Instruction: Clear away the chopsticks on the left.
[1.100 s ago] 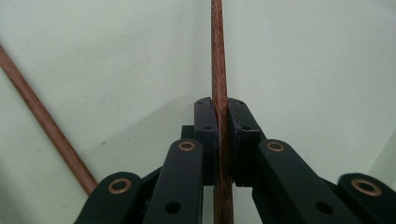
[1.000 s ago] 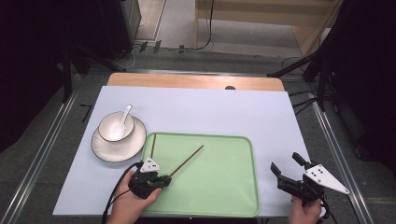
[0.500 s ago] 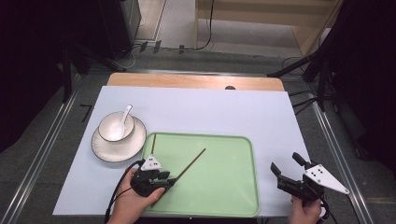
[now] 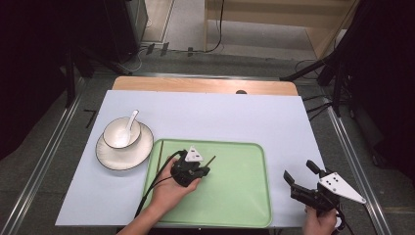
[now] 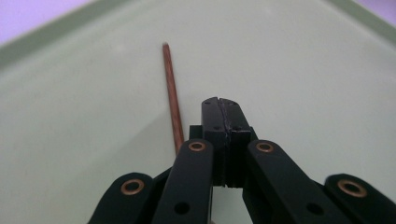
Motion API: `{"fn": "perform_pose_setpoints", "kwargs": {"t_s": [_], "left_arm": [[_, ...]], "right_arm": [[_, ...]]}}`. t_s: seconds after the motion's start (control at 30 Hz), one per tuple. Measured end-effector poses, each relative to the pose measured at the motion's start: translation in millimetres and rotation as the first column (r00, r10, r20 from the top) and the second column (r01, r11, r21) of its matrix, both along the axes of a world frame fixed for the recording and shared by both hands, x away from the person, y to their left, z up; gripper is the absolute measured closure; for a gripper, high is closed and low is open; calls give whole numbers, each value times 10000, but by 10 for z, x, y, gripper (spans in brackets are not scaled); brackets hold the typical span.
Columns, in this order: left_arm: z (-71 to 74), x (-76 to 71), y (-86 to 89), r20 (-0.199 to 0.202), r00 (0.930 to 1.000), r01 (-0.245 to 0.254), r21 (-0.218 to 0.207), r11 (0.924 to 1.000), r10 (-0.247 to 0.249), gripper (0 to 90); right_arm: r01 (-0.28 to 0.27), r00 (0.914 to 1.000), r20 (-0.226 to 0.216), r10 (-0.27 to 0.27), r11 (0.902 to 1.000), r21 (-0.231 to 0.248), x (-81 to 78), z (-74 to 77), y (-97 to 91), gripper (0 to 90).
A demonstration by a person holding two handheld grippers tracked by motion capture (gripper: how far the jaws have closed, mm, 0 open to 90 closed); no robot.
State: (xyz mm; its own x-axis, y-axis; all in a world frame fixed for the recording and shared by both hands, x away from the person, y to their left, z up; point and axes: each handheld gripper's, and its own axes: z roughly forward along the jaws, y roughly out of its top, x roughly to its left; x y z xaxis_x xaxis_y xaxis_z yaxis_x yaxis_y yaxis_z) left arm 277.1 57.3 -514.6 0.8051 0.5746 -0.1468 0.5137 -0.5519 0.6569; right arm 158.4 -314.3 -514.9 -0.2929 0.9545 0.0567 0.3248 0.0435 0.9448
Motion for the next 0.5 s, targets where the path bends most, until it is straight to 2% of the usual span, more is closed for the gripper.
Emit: {"fn": "perform_pose_setpoints", "kwargs": {"t_s": [0.03,0.1,0.17,0.23,0.4,0.5], "left_arm": [[-21,40,-33,-49,9999,-102,-87,9999,102,900],[-61,80,-84,8,9998,-195,195,9996,195,900],[-84,119,-91,-19,9995,-317,25,9995,317,900],[-69,153,-67,130,9979,-643,224,9977,640,900],[-49,234,136,195,9898,-1418,385,9891,1411,900],[-43,286,304,132,9805,-1963,340,9800,1960,900]], "right_arm": [[-7,10000,3,7,10000,15,1,-1,-2,127],[-17,10000,-20,17,10000,39,9,-6,-4,127],[-41,10000,-42,42,10000,31,16,-7,-2,127],[-76,10000,-35,76,10000,18,21,-8,5,127],[-137,9999,-24,137,9999,16,23,-6,12,127],[-108,9999,-36,108,9999,19,30,-9,8,127]]}}
